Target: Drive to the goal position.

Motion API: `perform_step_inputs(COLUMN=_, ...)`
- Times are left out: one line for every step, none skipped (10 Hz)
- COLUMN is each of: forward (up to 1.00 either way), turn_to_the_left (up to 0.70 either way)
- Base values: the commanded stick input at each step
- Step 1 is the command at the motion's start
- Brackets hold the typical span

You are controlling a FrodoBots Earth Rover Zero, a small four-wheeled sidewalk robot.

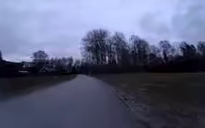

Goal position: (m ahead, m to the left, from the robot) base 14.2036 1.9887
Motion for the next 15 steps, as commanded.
perform_step_inputs(forward=0.7, turn_to_the_left=0.0)
perform_step_inputs(forward=0.7, turn_to_the_left=0.0)
perform_step_inputs(forward=0.7, turn_to_the_left=0.0)
perform_step_inputs(forward=0.7, turn_to_the_left=0.0)
perform_step_inputs(forward=0.7, turn_to_the_left=0.0)
perform_step_inputs(forward=0.7, turn_to_the_left=0.0)
perform_step_inputs(forward=0.7, turn_to_the_left=0.0)
perform_step_inputs(forward=0.7, turn_to_the_left=0.0)
perform_step_inputs(forward=0.7, turn_to_the_left=0.0)
perform_step_inputs(forward=0.7, turn_to_the_left=0.0)
perform_step_inputs(forward=0.7, turn_to_the_left=0.0)
perform_step_inputs(forward=0.7, turn_to_the_left=0.0)
perform_step_inputs(forward=0.7, turn_to_the_left=0.0)
perform_step_inputs(forward=0.7, turn_to_the_left=0.0)
perform_step_inputs(forward=0.7, turn_to_the_left=0.0)
